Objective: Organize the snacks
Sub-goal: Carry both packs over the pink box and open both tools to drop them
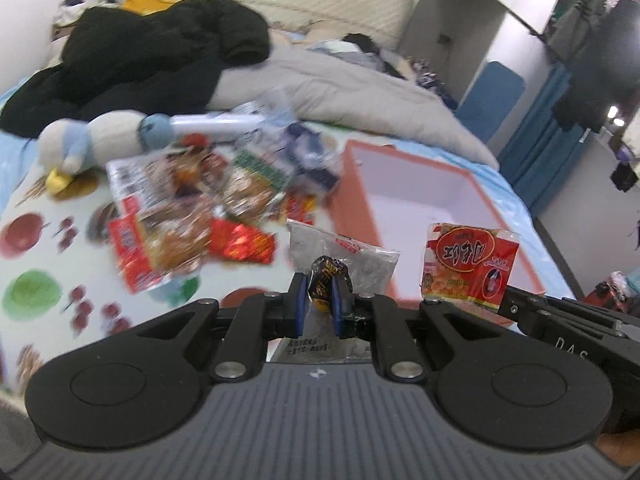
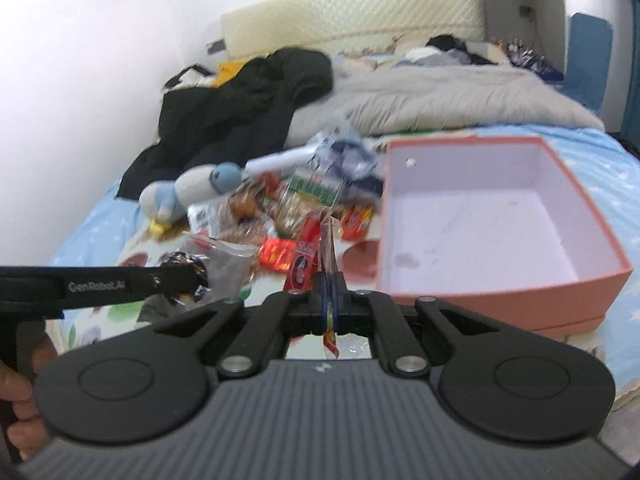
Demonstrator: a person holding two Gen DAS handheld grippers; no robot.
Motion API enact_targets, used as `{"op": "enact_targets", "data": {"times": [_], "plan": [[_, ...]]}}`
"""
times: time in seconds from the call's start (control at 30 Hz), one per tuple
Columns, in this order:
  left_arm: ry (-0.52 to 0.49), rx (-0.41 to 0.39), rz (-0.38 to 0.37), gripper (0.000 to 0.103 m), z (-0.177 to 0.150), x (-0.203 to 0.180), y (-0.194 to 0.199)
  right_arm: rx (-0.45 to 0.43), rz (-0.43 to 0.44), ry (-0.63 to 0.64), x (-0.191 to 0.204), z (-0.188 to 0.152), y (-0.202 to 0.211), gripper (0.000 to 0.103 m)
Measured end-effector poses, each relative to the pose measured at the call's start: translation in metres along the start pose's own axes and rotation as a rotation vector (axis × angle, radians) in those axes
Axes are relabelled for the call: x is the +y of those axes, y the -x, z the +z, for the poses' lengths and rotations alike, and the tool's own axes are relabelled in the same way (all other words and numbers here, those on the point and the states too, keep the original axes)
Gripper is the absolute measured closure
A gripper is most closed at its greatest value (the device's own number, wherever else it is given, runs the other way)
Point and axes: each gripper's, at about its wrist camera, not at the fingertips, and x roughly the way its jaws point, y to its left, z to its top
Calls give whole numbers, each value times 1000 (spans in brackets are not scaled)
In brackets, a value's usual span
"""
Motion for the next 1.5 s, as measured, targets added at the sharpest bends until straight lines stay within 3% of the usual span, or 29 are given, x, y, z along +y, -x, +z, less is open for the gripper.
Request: {"op": "enact_targets", "data": {"times": [0.4,0.67,0.97,1.27,1.47,1.5], "plan": [[-103,64,-114,88,55,-75,-81,-28,-93,-117,-78,39,-15,97],[-128,159,-136,88,76,-104,-169,29,-140,-140,-128,55,-62,97],[-167,254,-126,88,77,-115,-250,143,-141,-185,-167,48,-129,97],[-170,291,-132,87,72,-116,-272,200,-146,-219,-191,42,-158,94],[-173,273,-131,87,75,-113,-255,216,-169,-226,-186,44,-157,94],[-177,264,-130,87,75,-113,-249,221,-177,-229,-186,44,-156,90]]}}
